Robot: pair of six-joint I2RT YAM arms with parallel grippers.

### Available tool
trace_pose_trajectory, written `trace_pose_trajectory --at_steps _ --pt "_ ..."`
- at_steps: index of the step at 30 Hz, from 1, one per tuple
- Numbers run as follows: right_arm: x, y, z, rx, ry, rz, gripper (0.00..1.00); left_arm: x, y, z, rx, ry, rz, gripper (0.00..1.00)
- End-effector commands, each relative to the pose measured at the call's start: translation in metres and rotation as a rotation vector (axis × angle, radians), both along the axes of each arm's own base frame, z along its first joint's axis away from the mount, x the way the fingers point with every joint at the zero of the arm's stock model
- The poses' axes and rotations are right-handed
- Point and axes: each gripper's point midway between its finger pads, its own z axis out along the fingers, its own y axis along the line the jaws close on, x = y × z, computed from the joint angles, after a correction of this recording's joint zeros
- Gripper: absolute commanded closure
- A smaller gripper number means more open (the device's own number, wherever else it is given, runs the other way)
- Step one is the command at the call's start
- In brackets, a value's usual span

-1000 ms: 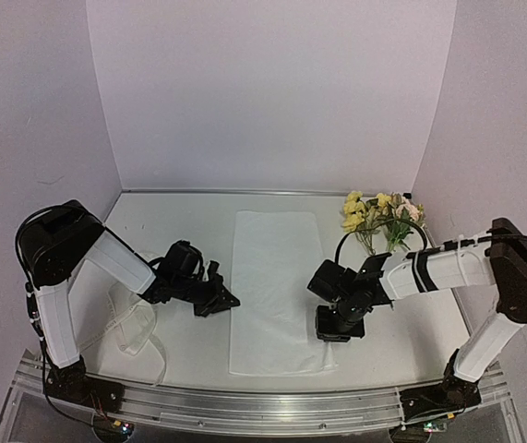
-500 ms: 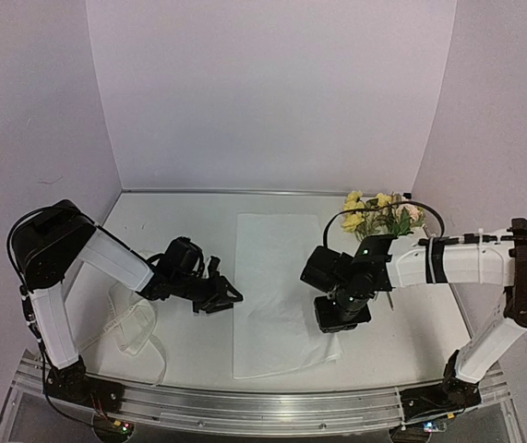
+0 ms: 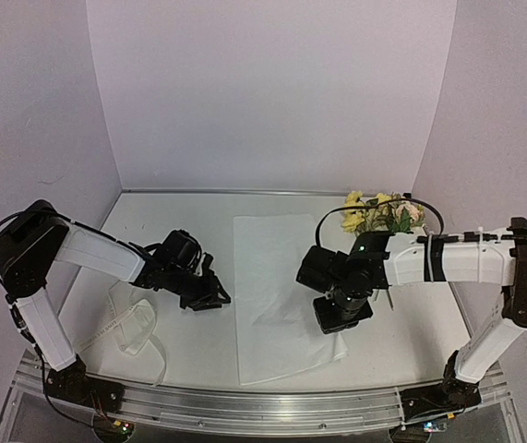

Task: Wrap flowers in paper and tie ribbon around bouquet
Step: Pick up the folded wrapping paper from the center of the board.

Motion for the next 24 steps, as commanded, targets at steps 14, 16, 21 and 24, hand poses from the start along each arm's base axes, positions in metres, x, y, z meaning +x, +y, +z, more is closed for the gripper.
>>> trace_pose_trajectory --at_steps 14,16,21,24 --pt "-0.016 0.051 0.022 0.059 -0.061 0.339 0.93 0.001 -0.051 -0.029 -0.062 0.034 -0.126 0.88" --pt "-0.023 0.063 0.022 0.064 -0.068 0.419 0.93 0.0 -0.051 -0.032 -0.061 0.039 -0.125 0.88" --pt "-0.033 0.088 0.021 0.083 -0.101 0.544 0.91 -0.001 -0.05 -0.036 -0.064 0.045 -0.119 0.89" --pt "-0.035 0.091 0.019 0.072 -0.093 0.576 0.88 -0.002 -0.049 -0.038 -0.065 0.049 -0.115 0.88"
